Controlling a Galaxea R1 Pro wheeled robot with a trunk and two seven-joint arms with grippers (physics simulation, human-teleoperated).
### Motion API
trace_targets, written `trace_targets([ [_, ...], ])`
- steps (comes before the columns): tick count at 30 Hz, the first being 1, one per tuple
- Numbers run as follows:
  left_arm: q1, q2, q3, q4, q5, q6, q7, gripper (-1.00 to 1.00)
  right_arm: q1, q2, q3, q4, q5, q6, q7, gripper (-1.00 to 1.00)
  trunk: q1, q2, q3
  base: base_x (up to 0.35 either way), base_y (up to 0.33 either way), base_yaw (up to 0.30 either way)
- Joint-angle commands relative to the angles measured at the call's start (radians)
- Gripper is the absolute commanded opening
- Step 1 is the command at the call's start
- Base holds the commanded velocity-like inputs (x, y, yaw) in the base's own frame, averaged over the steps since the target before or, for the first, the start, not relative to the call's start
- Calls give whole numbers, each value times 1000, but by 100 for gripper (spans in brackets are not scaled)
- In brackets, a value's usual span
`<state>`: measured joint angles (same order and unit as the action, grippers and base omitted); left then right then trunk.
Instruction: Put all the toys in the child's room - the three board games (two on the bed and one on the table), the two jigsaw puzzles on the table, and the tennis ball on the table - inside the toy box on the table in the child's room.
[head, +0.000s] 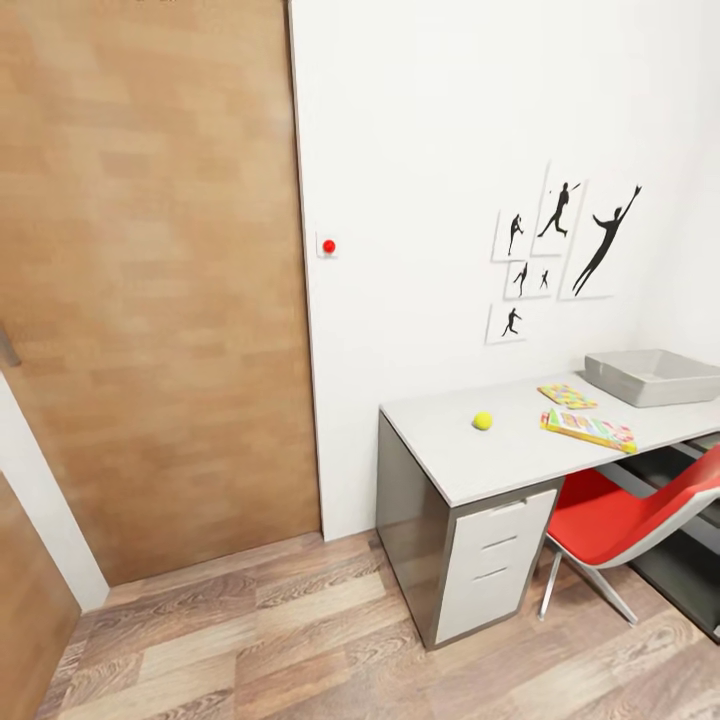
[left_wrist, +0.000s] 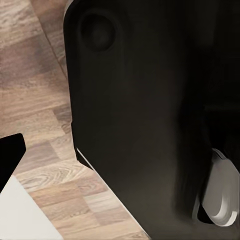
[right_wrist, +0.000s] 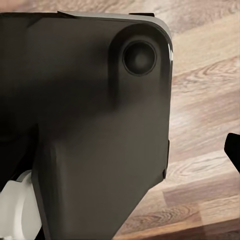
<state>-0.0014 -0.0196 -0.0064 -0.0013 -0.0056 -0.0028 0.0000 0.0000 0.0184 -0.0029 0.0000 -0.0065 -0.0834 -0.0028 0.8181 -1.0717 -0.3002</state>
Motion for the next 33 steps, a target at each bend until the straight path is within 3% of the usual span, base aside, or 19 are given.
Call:
trace_targets([
  [1,0,0,-1,0,-1,0,0,100,0,0,-1,0,-1,-3,0,100,-4,7,3,0,0,0],
  [13,0,1,-1,0,-1,0,0,100,0,9,-3,0,-2,-32,0,100,-50,91,40,0,0,-35],
  [33,0,0,-1,0,-1,2,0,100,0,-3,-2,0,-7,-42,0,100,-127,231,103,0,0,-253],
])
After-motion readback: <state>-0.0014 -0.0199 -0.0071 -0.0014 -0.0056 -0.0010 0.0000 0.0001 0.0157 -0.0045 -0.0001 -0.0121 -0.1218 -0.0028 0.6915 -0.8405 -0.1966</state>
